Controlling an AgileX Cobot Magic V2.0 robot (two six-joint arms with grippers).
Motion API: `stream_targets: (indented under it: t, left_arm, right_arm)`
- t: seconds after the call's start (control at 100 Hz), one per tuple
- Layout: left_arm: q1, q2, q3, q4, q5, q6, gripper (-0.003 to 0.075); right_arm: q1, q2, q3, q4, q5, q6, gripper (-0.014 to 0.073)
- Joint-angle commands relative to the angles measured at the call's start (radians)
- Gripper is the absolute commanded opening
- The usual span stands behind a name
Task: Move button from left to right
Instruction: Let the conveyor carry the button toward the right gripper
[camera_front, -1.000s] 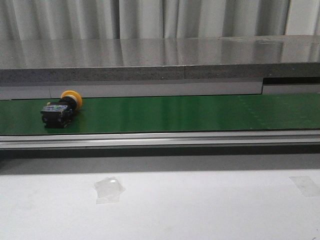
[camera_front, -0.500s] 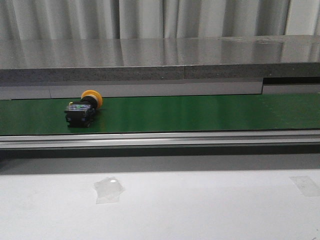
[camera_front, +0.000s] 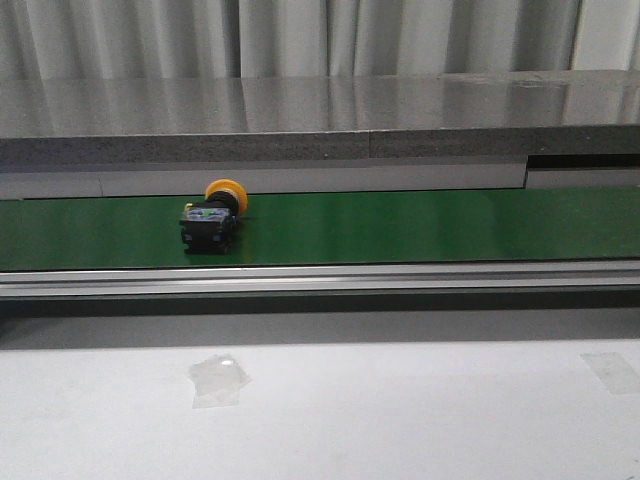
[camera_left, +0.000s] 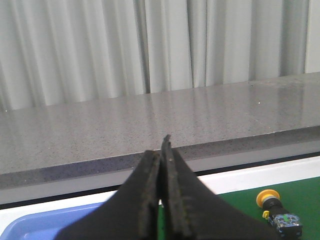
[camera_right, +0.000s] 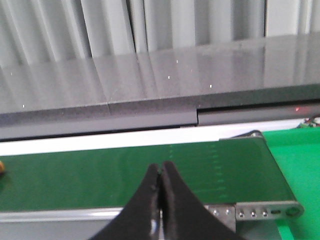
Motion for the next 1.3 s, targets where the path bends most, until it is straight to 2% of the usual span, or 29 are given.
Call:
stream_targets:
  t: [0.0,0.17,0.31,0.46,0.71,0.76,0.83,0.95,1.05,1.12,1.29]
  left_arm:
    - [-0.001,0.009,-0.025,-0.010,-0.072,-0.005,-0.0020]
    - [-0.001,0.009,-0.025,-0.010,-0.072,-0.005,-0.0020]
    - [-0.001,0.009,-0.025,-0.010,-0.072,-0.005,-0.0020]
    - [-0.001,0.009,-0.025,-0.010,-0.072,-0.005,-0.0020]
    - [-0.001,0.009,-0.025,-0.010,-0.072,-0.005,-0.0020]
    - [-0.001,0.009,-0.025,-0.010,-0.072,-0.005,-0.0020]
    - [-0.001,0.009,-0.025,-0.010,-0.072,-0.005,-0.0020]
    - [-0.001,0.009,-0.025,-0.010,-0.072,-0.005,-0.0020]
    - [-0.001,0.009,-0.025,-0.010,-0.072,-0.005,-0.0020]
    - [-0.001,0.009,-0.025,-0.010,-0.072,-0.005,-0.0020]
    - [-0.001,0.009,-0.025,-0.010,-0.072,-0.005,-0.0020]
  right_arm:
    - [0.005,0.122,-0.149,0.001,0.079,-0.008,-0.0068]
    - [0.005,0.339,-0.359,0.001,0.273,-0.025,-0.0068]
    - [0.005,0.504,-0.488,0.001,0.378,-0.026,-0.0068]
    - [0.005,0.631,-0.549,0.008,0.396,-0.026,-0.0068]
    - [0.005,0.753,-0.556,0.012,0.407,-0.026,-0.0046]
    - [0.005,0.767,-0.556,0.013,0.414,-0.026,-0.0001]
    - [0.005,0.780,-0.556,0.017,0.421,-0.026,0.0110]
    - [0.005,0.785,-0.556,0.018,0.434,-0.026,0.0407]
    - [0.005,0.786,-0.556,0.020,0.432,-0.026,0.0587]
    - [0.005,0.787,-0.556,0.032,0.431,-0.026,0.0639]
    - [0.005,0.800,-0.559,0.075,0.418,-0.101,0.0633]
